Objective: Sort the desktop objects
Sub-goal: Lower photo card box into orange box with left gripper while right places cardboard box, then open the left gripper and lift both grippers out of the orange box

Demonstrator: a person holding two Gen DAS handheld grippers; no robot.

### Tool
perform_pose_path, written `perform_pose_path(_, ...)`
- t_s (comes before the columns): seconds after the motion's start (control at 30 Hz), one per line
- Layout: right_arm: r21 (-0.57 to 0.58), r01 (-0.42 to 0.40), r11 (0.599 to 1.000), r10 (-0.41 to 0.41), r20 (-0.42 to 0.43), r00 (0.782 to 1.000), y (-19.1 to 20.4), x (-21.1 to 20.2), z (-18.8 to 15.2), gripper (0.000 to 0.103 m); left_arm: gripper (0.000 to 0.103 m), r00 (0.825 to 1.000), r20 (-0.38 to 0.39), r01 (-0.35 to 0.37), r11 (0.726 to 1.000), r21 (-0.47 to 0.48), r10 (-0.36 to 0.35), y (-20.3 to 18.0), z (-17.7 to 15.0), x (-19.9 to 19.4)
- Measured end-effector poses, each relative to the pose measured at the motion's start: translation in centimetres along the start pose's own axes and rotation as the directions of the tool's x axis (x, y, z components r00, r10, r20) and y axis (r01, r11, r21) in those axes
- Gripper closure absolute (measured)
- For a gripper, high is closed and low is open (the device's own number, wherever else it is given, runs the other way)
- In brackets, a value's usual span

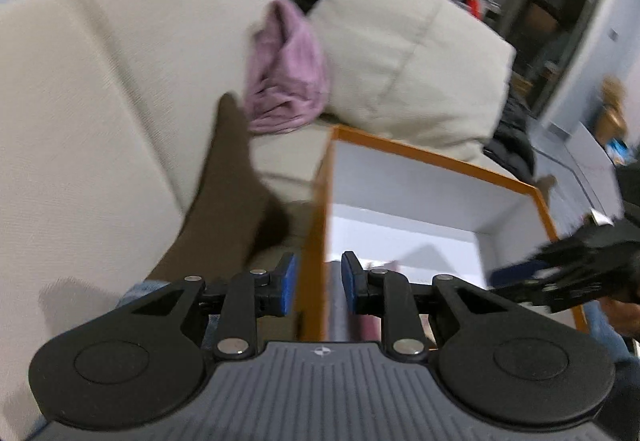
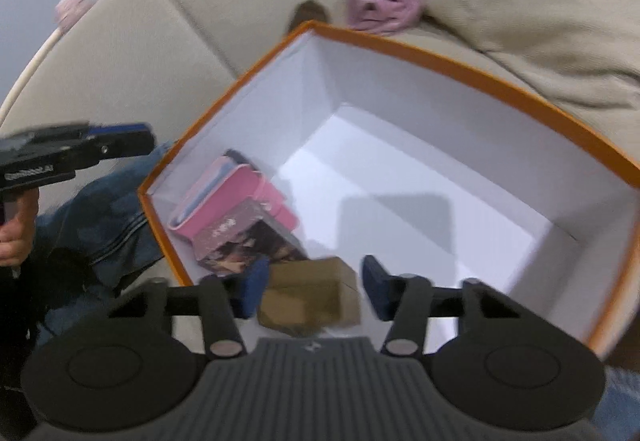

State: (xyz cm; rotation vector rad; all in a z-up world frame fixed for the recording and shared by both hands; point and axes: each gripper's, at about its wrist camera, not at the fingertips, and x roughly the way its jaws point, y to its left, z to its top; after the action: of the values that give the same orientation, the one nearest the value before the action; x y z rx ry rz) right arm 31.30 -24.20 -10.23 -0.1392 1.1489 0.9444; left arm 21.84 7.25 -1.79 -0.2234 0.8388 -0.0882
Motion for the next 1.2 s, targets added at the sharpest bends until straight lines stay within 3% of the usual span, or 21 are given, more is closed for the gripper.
perform_pose_path(0.1,0.134,0.027,0.991,-0.020,-0.051,0.999,-1.3,0.2,-0.5,0.056,0.076,1.000,-0.013,0.027,0.998,-0.048,-0.028,1.2,-0.5,0.8)
perform_pose_path(0.27,0.363,-0.058,0.930,0.082,-0.052,0.995,-2.9,1.3,-1.7,0.056,0.076,0.993,-0.024,0.113,0.988,-0.104,-0.116,2.3,-1.3,2.0)
perform_pose_path(0.33,0.405,-0.065,0.912,0.094,-0.051,0.994,-3.0,2.2,-1.7,0.057,0.076,0.991,-0.025,0.129,0.985,-0.113,-0.133,2.4,-1.5,2.3)
perform_pose_path(0.4,0.408,-0.037,0.912,0.071,-0.069,0.995,-3.0,3.1,-1.4,0.070,0.076,0.989,-0.019,0.142,0.983,-0.119,-0.145,2.5,-1.7,2.3)
perform_pose_path(0.53,0.401,-0.055,0.914,0.089,-0.067,0.994,-3.0,4.3,-0.8,0.074,0.076,0.982,-0.012,0.186,0.973,-0.138,-0.189,2.9,-1.9,2.5)
perform_pose_path(0.83,0.327,-0.103,0.939,0.122,-0.036,0.992,-1.7,5.8,1.0,0.077,0.077,0.978,-0.015,0.204,0.970,-0.133,-0.208,2.8,-2.2,2.6)
perform_pose_path(1.07,0.306,-0.086,0.948,0.099,-0.027,0.995,-1.1,6.0,1.3,0.075,0.077,0.978,-0.013,0.203,0.970,-0.130,-0.207,2.8,-2.2,2.6)
perform_pose_path(1.2,0.280,-0.040,0.959,0.044,-0.007,0.999,-0.5,5.2,1.0,0.064,0.077,0.979,-0.014,0.198,0.971,-0.131,-0.202,2.8,-2.1,2.6)
